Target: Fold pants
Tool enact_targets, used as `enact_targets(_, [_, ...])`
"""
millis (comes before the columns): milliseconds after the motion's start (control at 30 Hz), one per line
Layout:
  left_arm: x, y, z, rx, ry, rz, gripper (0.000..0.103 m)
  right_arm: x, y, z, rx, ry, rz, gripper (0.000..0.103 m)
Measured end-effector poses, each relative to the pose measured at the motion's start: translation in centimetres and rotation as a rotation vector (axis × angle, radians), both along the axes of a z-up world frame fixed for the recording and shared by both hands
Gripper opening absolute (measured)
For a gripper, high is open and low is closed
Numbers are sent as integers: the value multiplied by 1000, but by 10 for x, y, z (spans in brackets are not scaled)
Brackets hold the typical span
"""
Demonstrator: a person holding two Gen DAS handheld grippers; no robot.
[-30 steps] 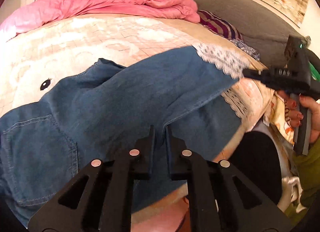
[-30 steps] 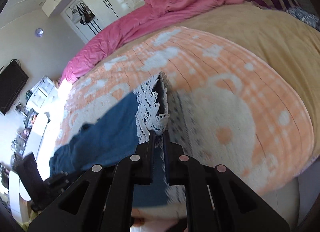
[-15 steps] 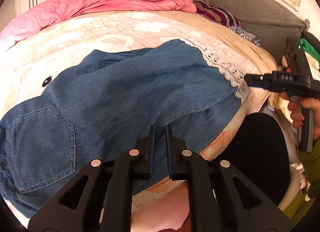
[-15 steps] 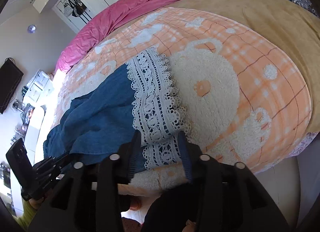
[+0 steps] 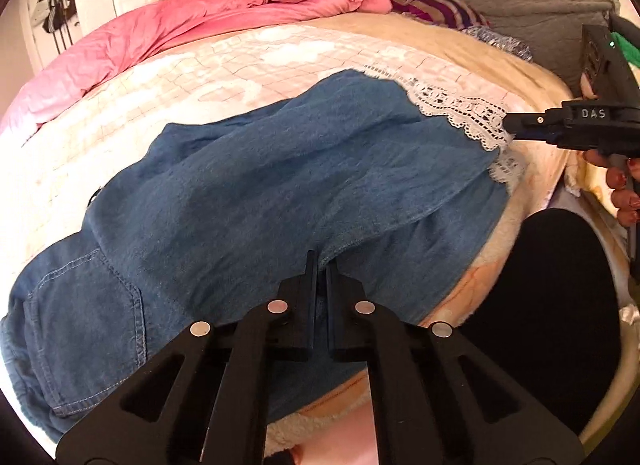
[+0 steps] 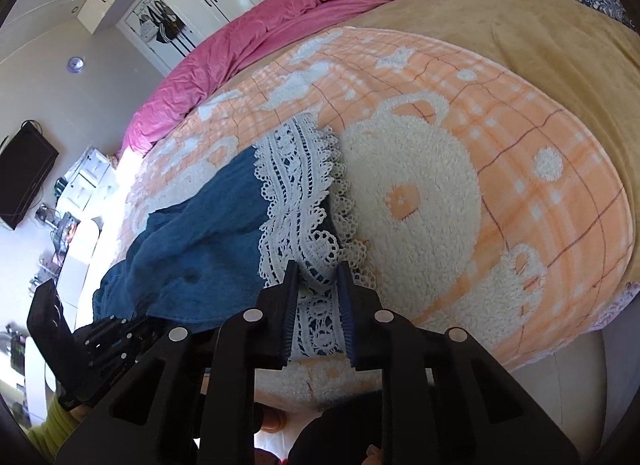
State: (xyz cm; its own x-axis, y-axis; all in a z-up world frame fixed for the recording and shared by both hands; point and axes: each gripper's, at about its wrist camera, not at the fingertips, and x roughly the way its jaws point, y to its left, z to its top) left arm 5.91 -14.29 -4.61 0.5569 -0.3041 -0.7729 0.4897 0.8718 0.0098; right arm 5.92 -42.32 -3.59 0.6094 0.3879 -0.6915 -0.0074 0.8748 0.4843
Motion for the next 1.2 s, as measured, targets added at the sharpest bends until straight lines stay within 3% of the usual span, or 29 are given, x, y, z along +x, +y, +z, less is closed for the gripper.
enact_targets(267, [-33, 18, 12, -71, 11, -86, 0, -19, -1, 6, -38, 18, 39, 17])
enact_targets(700, [-25, 13, -19, -69, 74, -55, 1, -22, 5, -17, -134, 100, 0, 17])
enact_targets(767, [-25, 12, -23, -74, 80, -55, 1, -23, 6, -15, -159, 109, -4, 22])
enact_targets(833, [-26, 15, -23, -95, 83, -54, 2, -24, 10, -9, -240, 107, -9, 39])
enact_targets(900, [-26, 19, -21, -122, 93, -41, 10, -27, 12, 3, -297, 71, -7, 43])
enact_targets(967, [-30, 25, -14, -163, 92, -34, 31, -30, 18, 19, -327, 14, 9, 45])
enact_targets(1067, [-37, 41, 3, -220, 94, -11, 36, -28, 35, 32, -315, -41, 88, 52])
enact_targets(1200, [-42, 90, 28, -228, 43, 130, 44, -9, 69, 31, -334, -62, 197, 53])
